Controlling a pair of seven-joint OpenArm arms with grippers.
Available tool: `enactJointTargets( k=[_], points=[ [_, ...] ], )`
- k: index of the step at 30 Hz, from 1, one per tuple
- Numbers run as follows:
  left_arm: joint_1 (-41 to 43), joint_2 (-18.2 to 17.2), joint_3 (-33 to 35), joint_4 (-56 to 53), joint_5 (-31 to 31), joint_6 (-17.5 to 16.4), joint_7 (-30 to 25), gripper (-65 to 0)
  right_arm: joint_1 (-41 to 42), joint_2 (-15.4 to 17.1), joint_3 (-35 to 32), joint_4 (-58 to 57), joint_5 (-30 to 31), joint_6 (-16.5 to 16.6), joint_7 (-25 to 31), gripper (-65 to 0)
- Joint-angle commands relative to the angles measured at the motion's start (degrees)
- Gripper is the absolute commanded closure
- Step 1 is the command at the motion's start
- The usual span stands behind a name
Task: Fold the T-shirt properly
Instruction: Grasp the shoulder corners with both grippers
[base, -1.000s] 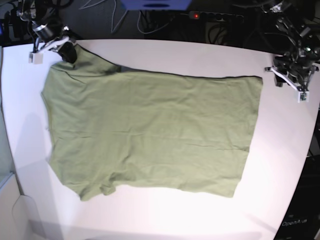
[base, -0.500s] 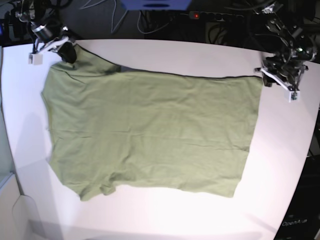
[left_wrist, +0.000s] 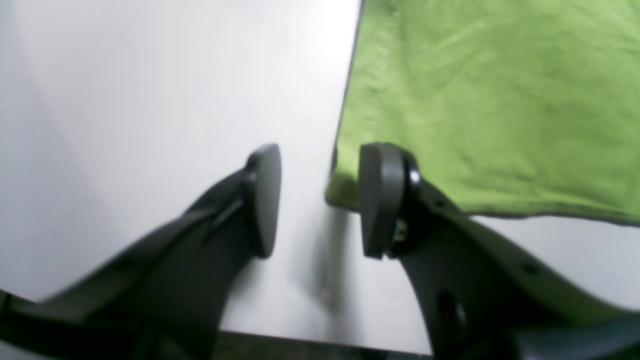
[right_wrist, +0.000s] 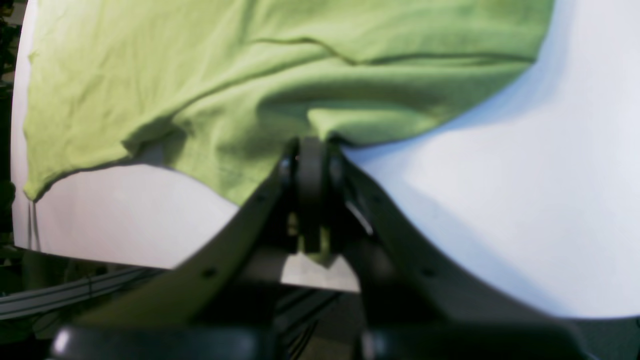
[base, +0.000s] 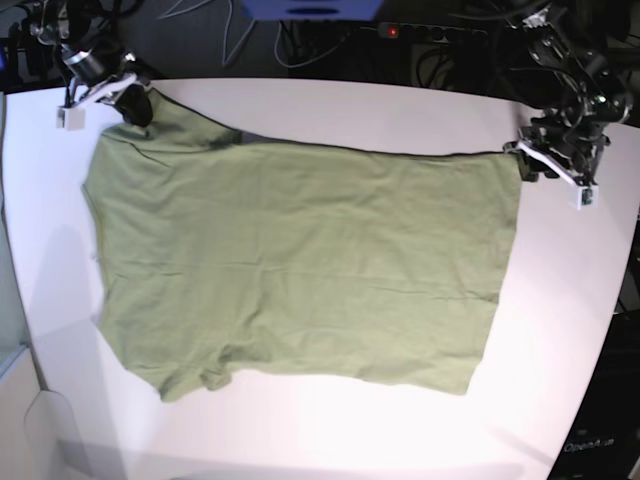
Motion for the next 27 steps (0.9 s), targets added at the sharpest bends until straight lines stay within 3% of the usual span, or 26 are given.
enactJointTargets(
  k=[1, 22, 24, 27],
  points=[
    [-0.5, -0.6, 0.9, 0.6, -0.8, 0.1, -0.9, -24.8, -0.4, 1.0, 0.3, 0.6, 0.3, 0.3, 0.7, -0.3],
    [-1.7, -1.6, 1.6, -9.9, -0.7, 0.1, -1.8, -23.5, -0.4, 1.3, 0.3, 0.5, 0.3, 0.3, 0.7, -0.3],
    [-1.7, -1.6, 1.6, -10.8, -0.7, 0.1, -1.8, -16.3, -0.4, 1.3, 0.3, 0.5, 0.3, 0.2, 0.7, -0.3],
    [-1.9, -1.7, 1.9, -12.0, -0.7, 0.1, -1.6, -0.7, -0.4, 1.3, 0.3, 0.5, 0.3, 0.2, 0.7, -0.3]
  ],
)
